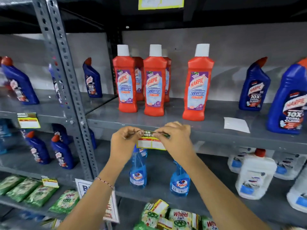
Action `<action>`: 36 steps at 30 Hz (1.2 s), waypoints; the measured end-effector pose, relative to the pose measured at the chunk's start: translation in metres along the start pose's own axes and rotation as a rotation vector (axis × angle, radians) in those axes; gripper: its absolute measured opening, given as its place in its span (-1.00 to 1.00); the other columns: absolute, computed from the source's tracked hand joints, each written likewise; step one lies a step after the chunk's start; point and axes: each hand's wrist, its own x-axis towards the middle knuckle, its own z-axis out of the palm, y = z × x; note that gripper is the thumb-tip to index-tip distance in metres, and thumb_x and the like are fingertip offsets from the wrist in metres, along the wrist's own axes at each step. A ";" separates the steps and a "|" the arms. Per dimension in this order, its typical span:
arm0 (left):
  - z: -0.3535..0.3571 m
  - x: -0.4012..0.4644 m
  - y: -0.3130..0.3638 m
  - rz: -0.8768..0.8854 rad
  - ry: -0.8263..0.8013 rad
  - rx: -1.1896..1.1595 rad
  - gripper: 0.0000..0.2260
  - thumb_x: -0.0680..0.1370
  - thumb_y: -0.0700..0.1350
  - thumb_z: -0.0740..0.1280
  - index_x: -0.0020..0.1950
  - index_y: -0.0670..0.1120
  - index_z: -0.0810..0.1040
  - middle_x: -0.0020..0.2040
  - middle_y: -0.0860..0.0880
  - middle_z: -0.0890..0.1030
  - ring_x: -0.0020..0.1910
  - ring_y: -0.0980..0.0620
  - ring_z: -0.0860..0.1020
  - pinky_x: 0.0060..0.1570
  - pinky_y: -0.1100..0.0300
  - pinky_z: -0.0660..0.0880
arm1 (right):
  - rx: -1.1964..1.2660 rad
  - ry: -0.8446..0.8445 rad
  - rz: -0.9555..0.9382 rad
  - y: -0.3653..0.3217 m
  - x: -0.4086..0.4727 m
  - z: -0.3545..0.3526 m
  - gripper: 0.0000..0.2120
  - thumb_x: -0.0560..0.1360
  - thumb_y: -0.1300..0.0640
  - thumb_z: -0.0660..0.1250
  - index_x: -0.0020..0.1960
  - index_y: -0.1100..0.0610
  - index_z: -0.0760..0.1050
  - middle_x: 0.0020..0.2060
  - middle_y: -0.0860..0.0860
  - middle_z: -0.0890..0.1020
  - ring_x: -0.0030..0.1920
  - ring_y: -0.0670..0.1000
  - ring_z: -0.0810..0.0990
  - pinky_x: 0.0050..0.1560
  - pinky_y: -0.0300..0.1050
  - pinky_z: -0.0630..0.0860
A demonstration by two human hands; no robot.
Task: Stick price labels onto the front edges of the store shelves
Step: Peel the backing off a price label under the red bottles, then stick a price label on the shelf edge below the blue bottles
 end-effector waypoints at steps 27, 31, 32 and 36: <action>0.034 -0.008 0.016 0.281 0.373 0.157 -0.64 0.50 -0.24 0.36 -0.06 0.27 0.44 0.03 0.02 0.54 0.03 -0.07 0.55 0.01 0.00 0.51 | -0.329 0.070 0.246 0.095 0.009 -0.116 -0.54 0.52 -0.19 0.25 0.29 0.07 0.48 0.26 0.09 0.59 0.28 0.14 0.52 0.28 0.15 0.48; 0.085 -0.035 0.035 0.345 0.197 0.015 -0.58 0.51 -0.33 0.31 -0.02 0.25 0.47 0.00 0.09 0.58 0.01 0.00 0.58 0.02 0.24 0.49 | -0.477 -0.292 0.533 0.121 -0.003 -0.158 0.07 0.29 -0.62 0.00 0.57 0.05 0.01 0.52 0.16 0.30 0.51 0.26 0.25 0.45 0.19 0.25; 0.097 -0.041 0.039 0.339 0.150 -0.016 -0.58 0.51 -0.36 0.31 -0.01 0.23 0.49 0.01 0.10 0.60 0.01 0.05 0.59 0.01 0.31 0.49 | -0.458 -0.322 0.524 0.123 -0.007 -0.163 0.12 0.24 -0.64 0.04 0.58 0.02 -0.03 0.51 0.17 0.33 0.50 0.28 0.25 0.43 0.19 0.28; 0.137 -0.063 0.047 0.253 -0.031 -0.153 -0.66 0.50 -0.45 0.31 -0.02 0.01 0.56 -0.03 0.02 0.68 -0.03 0.13 0.65 0.04 0.31 0.55 | -0.420 -0.286 0.351 0.127 -0.024 -0.177 -0.18 0.43 -0.25 0.39 0.54 -0.03 0.11 0.34 0.17 0.54 0.31 0.24 0.51 0.26 0.15 0.50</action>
